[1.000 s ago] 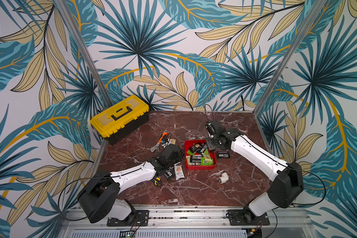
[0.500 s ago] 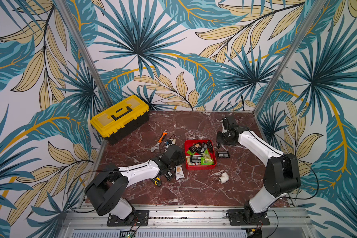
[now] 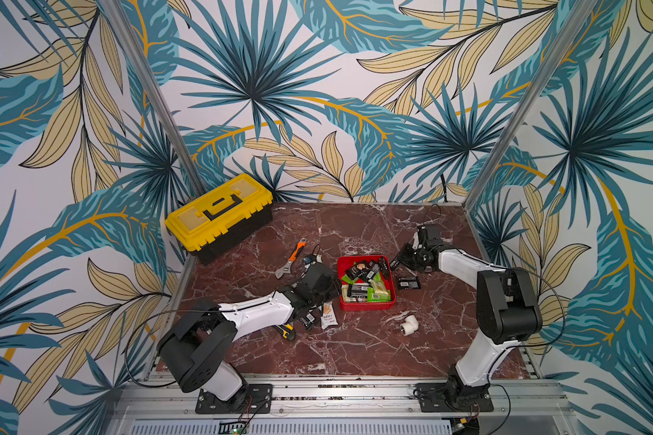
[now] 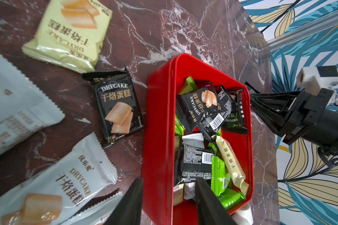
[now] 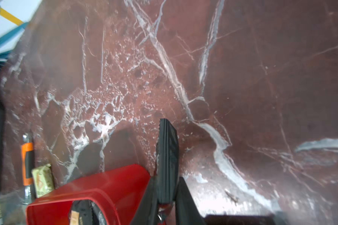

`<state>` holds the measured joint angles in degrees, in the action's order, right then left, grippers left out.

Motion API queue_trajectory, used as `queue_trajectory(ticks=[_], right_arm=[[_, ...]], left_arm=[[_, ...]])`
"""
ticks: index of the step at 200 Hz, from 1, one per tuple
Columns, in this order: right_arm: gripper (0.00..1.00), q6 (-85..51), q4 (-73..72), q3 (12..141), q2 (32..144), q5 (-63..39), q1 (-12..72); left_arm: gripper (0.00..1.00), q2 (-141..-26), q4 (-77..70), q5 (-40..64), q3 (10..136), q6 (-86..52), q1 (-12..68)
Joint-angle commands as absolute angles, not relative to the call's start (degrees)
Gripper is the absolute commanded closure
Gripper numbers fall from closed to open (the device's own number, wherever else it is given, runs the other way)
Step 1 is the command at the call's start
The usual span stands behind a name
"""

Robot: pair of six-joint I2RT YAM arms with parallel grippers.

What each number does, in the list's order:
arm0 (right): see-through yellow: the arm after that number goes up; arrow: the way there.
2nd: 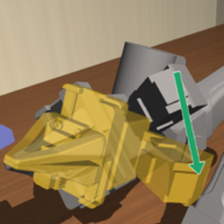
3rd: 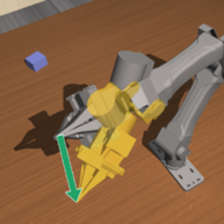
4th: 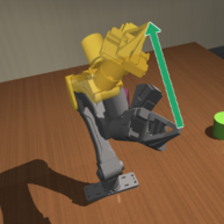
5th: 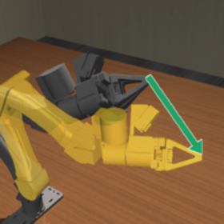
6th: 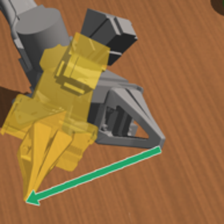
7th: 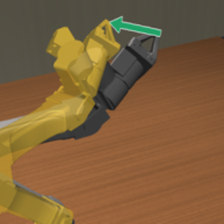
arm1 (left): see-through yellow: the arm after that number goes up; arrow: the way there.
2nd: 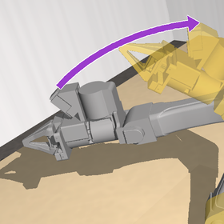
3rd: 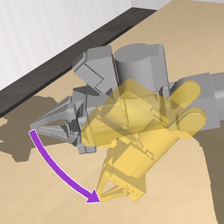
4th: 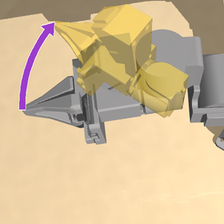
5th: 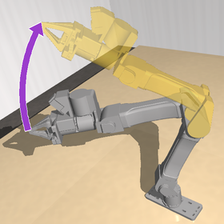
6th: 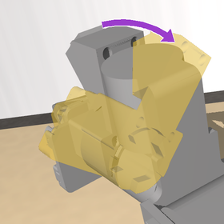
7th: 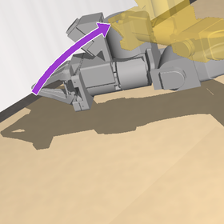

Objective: Take the cookies out of the storage box
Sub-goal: Place the cookie at the center of the board, then pick up the cookie from the storage box.

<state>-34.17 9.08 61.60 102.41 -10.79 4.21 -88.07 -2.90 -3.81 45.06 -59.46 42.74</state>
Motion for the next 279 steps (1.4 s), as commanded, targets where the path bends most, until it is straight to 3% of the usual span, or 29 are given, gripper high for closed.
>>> queue_trajectory(ticks=[1, 21, 64, 116, 179, 279], right_arm=[[0.72, -35.4, 7.3, 58.1, 101.2, -9.7, 3.5], [0.61, -33.9, 10.0, 57.7, 98.3, -7.8, 3.4], [0.52, -27.9, 18.5, 57.4, 87.0, -3.6, 4.9], [0.48, -18.2, 35.7, 62.4, 80.5, 4.2, 19.2], [0.41, -13.3, 49.3, 71.1, 89.0, 15.1, 32.6], [0.39, -10.7, 56.3, 79.8, 104.0, 23.4, 38.4]], left_arm=[[0.52, -88.7, -4.6, -3.8, 47.1, -59.2, 42.5], [0.52, -88.8, -4.7, -3.7, 47.1, -59.2, 42.3], [0.52, -88.8, -5.0, -4.0, 46.5, -59.9, 42.4], [0.52, -88.8, -5.3, -4.6, 46.1, -60.9, 42.4], [0.56, -85.7, -4.4, -9.5, 42.8, -65.7, 42.4], [0.55, -82.9, -3.7, -11.5, 40.3, -66.9, 42.3]])
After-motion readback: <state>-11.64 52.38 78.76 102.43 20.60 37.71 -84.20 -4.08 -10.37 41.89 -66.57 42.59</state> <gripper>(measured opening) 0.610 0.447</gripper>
